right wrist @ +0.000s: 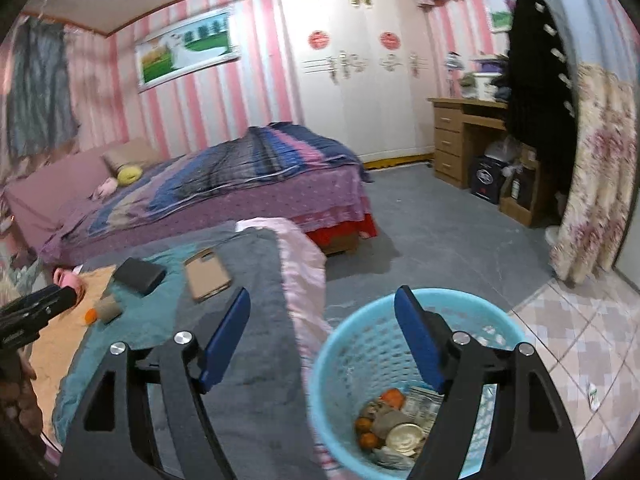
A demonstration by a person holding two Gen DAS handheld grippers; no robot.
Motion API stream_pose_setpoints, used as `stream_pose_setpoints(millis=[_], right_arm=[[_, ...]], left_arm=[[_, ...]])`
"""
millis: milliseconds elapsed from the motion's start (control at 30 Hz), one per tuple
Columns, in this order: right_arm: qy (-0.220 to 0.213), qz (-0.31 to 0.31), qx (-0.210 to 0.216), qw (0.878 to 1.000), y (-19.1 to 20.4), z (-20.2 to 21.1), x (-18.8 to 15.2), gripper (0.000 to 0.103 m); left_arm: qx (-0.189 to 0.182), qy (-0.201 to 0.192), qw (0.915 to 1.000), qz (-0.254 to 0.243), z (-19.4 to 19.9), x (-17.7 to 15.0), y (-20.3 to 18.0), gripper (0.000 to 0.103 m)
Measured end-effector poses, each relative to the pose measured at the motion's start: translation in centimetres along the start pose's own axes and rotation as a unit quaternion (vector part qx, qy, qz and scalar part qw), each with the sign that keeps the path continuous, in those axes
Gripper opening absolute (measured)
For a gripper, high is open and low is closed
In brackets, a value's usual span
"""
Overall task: Collect trash
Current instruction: 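Move both tools back over the bed toward the cardboard tube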
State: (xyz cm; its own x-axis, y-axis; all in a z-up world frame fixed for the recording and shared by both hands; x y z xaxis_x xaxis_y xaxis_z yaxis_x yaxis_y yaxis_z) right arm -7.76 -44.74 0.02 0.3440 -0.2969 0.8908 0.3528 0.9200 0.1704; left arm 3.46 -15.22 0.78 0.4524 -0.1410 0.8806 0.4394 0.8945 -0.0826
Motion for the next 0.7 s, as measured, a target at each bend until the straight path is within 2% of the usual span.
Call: stream_pose_setpoints(millis=[100, 200, 233, 333, 367, 467, 700], right_arm=[[-0.003, 0.013, 0.014, 1.000, 2.2, -0.3, -0.1, 0.075], [0.003, 0.027, 0.061, 0.998, 5.6, -1.3, -0.8, 0.077], [0.005, 0.030, 0.065, 0.997, 5.9, -1.3, -0.8, 0.077], [0.010, 0.073, 0.089, 0.993, 9.7, -1.5, -1.4, 0.077], [0.010, 0.078, 0.092, 0.993, 10.3, -1.5, -1.5, 0.077], [0.009, 0.088, 0.109, 0.990, 12.9, -1.3, -1.5, 0.077], [0.002, 0.073, 0.160, 0.984, 17.7, -1.4, 0.2, 0.079]], left_arm=[[0.024, -0.004, 0.9996, 0.017, 0.5, -0.6, 3.6, 0.079], [0.050, -0.009, 0.9980, 0.039, 1.2, -0.9, 7.3, 0.081], [0.058, -0.011, 0.9971, 0.047, 1.6, -0.9, 8.5, 0.081], [0.074, -0.020, 0.9940, 0.078, 2.6, -0.7, 11.8, 0.083], [0.090, -0.025, 0.9920, 0.085, 3.1, -0.8, 12.9, 0.084], [0.124, -0.032, 0.9875, 0.092, 3.8, -0.9, 15.1, 0.085], [0.154, -0.033, 0.9804, 0.118, 4.4, -1.2, 19.1, 0.085]])
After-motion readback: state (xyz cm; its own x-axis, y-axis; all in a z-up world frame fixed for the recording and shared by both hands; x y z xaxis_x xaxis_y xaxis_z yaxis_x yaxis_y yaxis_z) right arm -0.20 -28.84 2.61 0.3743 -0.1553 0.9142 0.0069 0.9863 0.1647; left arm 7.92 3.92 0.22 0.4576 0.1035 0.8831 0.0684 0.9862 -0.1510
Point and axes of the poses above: each gripper's, at about its wrist camera, not at the fingertips, and z roughly against the way its jaws point, y to its left, x to its top, the point moved 1 cm from there along -z, roughly the way its jaws point, and after that the axes turned 4 degrees about -y, right-handed, at the moved point
